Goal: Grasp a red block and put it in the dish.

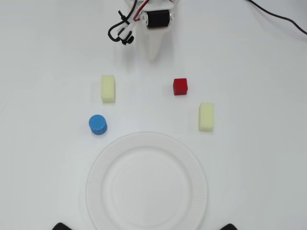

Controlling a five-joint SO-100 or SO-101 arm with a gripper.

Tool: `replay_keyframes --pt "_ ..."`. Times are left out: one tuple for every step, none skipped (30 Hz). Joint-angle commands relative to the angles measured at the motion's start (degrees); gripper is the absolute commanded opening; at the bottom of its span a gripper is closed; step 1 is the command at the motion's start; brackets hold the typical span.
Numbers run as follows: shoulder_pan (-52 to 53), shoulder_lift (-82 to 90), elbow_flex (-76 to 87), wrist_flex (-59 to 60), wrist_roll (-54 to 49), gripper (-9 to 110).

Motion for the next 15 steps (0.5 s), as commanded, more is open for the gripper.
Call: replay_keyframes --pt "0.09 -6.5 -5.8 -2.64 -0.26 4" --pt "-0.26 -9.14 -7.65 -3.25 -0.09 5" --pt "-0.7 -11.78 -9.67 -3.78 0.18 5" --pt "-1.14 -14.41 -11.69 -4.31 0.44 6" --pt "-1.58 -17.05 -13.71 -4.75 0.79 7" --pt "-2.2 -19.51 -15.64 -5.19 1.32 8" --pt "-2.99 -21.97 -17.4 -5.36 1.85 9" --pt "-3.96 -24.43 -18.98 -5.45 2.37 10" --pt "-5.27 -26.72 -20.48 -5.45 3.08 11" --pt "-6.68 -28.92 -21.62 -5.45 3.87 12" --pt "-8.09 -30.76 -22.5 -5.62 4.75 13" --pt "-9.4 -32.7 -23.29 -6.06 5.8 14" --pt "-10.72 -34.63 -24.08 -6.59 7.03 16" --pt "-11.87 -36.56 -24.87 -7.21 8.17 17" --pt "-13.1 -38.67 -25.58 -7.73 9.49 18"
